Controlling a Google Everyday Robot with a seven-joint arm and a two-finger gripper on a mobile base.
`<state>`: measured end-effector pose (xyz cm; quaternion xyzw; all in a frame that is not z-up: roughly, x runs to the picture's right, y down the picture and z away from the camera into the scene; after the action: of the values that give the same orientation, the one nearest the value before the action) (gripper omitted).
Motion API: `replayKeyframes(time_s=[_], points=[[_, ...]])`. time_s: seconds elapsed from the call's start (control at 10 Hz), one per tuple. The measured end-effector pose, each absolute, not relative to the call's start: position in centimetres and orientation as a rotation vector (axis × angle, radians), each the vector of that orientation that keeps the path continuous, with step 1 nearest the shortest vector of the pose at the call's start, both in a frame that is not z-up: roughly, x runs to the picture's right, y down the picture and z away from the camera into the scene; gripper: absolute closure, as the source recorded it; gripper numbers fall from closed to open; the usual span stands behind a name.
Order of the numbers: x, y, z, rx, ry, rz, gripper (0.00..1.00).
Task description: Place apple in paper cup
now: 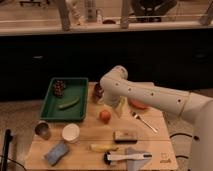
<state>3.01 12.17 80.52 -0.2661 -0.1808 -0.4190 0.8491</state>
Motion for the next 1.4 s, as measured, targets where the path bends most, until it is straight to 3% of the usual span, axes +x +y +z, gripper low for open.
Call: replayKeyframes(time_s=[0.9,1.0,1.4], points=[[2.2,15.5,84.9,-0.622,-0.534,-0.884,0.22],[2.2,15.8,85.2,-0.624,-0.548,-0.886,0.29],[3.0,16.0,86.3,-0.633,-0.593,-0.868,0.72]])
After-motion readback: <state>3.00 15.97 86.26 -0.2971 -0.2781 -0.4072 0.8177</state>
